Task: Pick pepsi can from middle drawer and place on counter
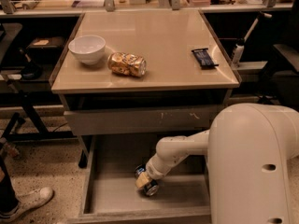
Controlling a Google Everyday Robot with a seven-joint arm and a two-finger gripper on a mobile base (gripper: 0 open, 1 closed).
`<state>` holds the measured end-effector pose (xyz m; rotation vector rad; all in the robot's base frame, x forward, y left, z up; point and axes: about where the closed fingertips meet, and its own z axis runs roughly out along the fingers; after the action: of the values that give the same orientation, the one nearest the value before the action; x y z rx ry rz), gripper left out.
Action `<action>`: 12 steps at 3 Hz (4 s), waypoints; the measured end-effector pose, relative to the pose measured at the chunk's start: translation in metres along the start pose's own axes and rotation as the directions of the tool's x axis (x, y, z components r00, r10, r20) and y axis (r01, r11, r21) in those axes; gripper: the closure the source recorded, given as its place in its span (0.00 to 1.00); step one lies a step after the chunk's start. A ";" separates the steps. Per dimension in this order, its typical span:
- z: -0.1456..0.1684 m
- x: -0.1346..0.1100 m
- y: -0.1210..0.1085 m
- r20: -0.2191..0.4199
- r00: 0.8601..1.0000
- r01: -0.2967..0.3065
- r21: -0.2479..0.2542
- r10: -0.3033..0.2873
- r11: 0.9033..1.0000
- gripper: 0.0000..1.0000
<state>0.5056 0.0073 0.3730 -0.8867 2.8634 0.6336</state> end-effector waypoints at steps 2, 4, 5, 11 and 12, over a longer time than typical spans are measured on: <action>0.000 0.000 0.000 0.000 1.000 0.000 0.000 0.000 1.000 0.89; 0.000 0.000 0.000 0.000 1.000 0.000 0.000 0.000 1.000 1.00; -0.024 -0.007 0.009 0.009 1.000 0.028 0.015 -0.028 1.000 1.00; -0.244 0.021 0.028 0.126 0.992 -0.057 0.229 0.028 0.972 1.00; -0.256 0.015 0.032 0.146 0.989 -0.048 0.244 0.012 0.969 1.00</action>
Offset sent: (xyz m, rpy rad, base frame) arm 0.0000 0.0000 0.0000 0.0000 0.0000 0.0000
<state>0.4876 -0.0814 0.6149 -0.7292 2.7514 0.3171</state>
